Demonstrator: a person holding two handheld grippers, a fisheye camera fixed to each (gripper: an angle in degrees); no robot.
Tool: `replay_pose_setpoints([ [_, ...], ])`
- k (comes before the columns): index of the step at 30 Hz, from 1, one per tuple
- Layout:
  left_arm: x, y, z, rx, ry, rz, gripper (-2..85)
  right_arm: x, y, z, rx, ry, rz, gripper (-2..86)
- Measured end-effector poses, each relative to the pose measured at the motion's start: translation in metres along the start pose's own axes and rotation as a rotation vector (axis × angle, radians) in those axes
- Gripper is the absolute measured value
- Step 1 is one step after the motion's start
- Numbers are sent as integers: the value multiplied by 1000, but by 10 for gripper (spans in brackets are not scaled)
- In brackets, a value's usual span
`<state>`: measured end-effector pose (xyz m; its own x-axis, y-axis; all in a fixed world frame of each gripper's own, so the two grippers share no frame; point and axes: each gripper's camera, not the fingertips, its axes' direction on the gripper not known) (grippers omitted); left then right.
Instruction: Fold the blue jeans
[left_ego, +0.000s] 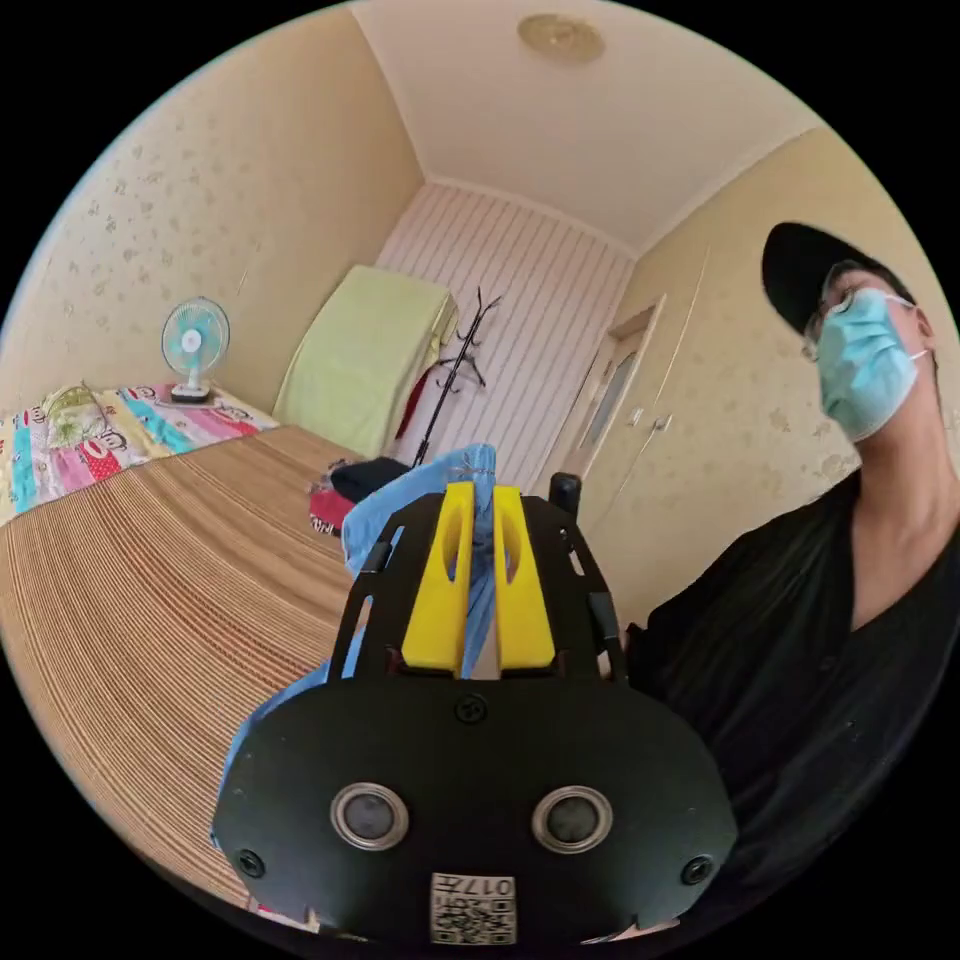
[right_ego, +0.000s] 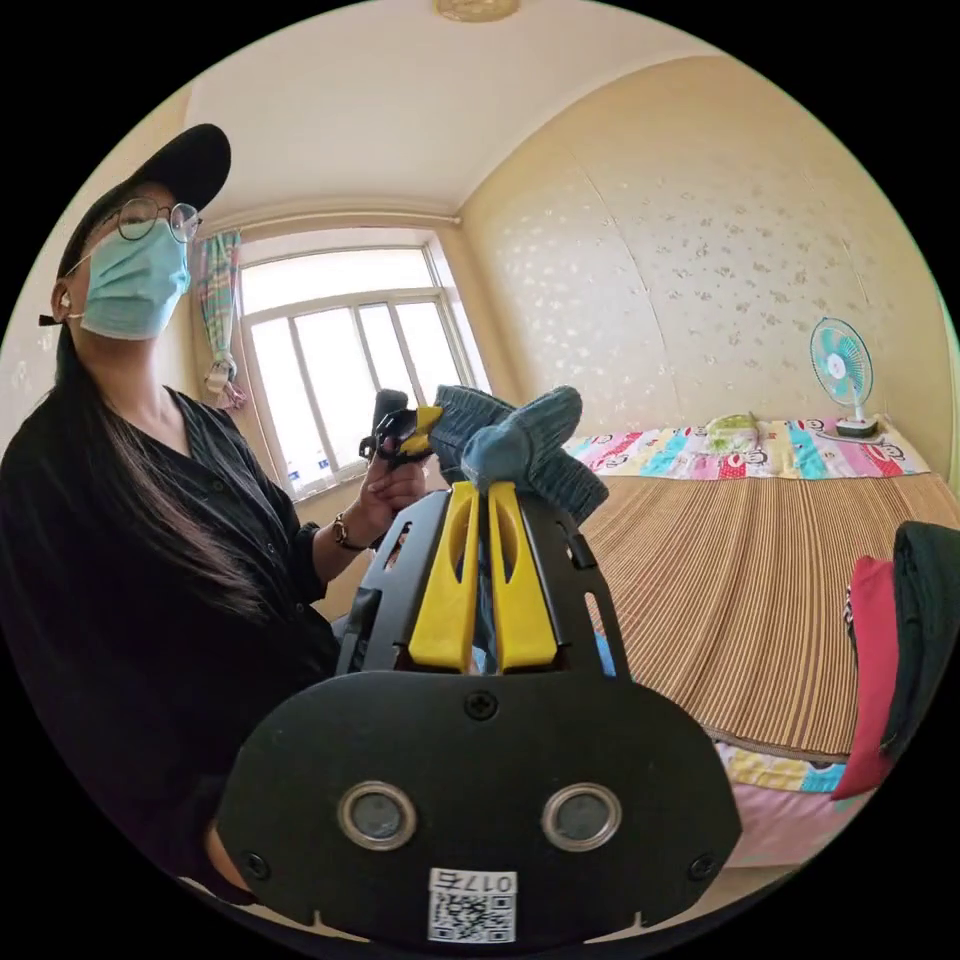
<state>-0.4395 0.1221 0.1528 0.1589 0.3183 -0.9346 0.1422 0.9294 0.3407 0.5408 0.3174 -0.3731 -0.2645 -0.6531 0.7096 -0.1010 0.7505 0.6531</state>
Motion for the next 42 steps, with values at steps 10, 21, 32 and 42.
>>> replay_pose_setpoints([
  [10, 162, -80, -243, 501, -183, 311, 28, -173, -89, -44, 350, 192, -394, 12],
  [21, 315, -286, -308, 592, -341, 524, 18, -265, -268, -50, 463, 49, -458, 12],
  [32, 110, -371, -274, 326, -481, 240, 25, -99, -295, 105, 63, 301, -154, 15],
  [42, -294, -487, -232, 194, -674, -393, 90, 231, -385, 319, -27, 617, 354, 81],
])
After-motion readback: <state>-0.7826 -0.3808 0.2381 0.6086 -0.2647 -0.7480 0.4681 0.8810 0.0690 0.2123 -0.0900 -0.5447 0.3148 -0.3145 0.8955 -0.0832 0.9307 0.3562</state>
